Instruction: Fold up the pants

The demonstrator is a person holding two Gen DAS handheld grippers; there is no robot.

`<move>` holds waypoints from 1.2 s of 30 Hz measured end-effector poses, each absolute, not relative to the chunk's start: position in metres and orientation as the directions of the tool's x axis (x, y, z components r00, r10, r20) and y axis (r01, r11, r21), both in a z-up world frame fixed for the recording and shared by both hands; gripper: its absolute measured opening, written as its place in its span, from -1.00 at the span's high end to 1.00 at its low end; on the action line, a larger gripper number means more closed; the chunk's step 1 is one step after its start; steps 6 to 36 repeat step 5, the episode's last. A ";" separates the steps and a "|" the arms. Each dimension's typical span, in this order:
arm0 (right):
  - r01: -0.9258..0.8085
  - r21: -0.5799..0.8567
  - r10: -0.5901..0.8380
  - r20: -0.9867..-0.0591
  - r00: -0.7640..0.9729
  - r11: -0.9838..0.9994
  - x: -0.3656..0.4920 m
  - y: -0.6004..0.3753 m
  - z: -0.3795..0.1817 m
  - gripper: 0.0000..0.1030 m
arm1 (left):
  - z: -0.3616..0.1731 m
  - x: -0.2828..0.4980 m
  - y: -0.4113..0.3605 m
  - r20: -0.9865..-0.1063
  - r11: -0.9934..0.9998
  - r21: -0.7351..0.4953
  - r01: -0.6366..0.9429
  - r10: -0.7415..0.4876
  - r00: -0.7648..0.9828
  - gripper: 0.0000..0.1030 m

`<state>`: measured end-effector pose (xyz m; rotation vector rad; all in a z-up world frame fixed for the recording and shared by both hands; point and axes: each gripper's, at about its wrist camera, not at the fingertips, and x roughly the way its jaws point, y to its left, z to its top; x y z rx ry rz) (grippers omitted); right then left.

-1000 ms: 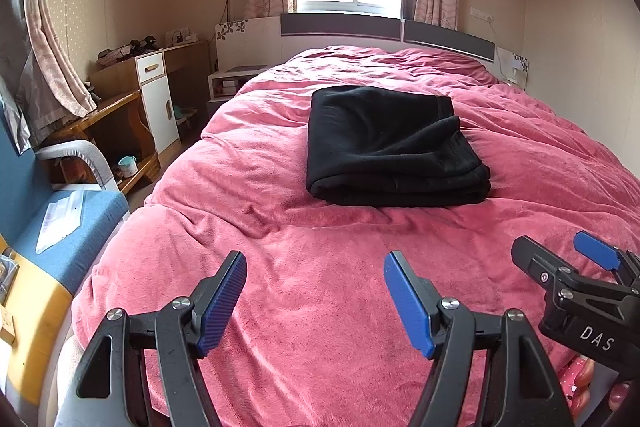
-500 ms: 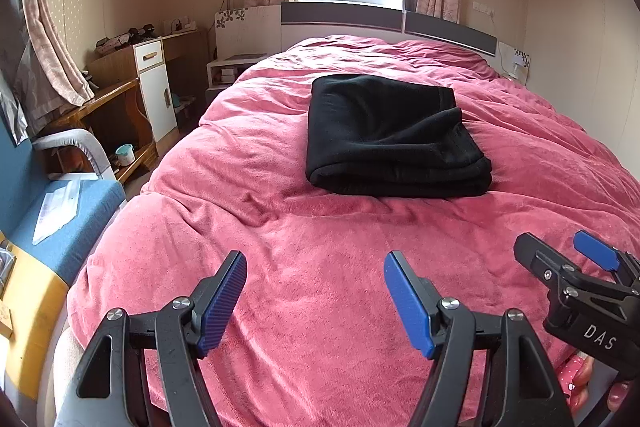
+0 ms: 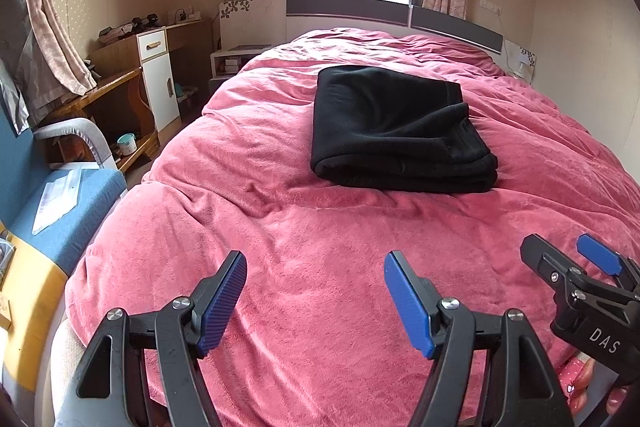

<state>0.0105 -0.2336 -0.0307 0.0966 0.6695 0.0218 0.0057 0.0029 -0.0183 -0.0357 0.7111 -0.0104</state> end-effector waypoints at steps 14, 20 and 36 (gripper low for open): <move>0.011 0.097 0.052 -0.621 0.782 0.995 0.011 -0.235 -0.032 -1.00 | -0.020 0.007 0.004 -0.658 0.999 -0.032 -0.010 -0.013 0.753 -0.41; 0.011 0.097 0.052 -0.621 0.782 0.995 0.011 -0.235 -0.032 -1.00 | -0.020 0.007 0.004 -0.658 0.999 -0.032 -0.010 -0.013 0.753 -0.41; 0.011 0.097 0.052 -0.621 0.782 0.995 0.011 -0.235 -0.032 -1.00 | -0.020 0.007 0.004 -0.658 0.999 -0.032 -0.010 -0.013 0.753 -0.41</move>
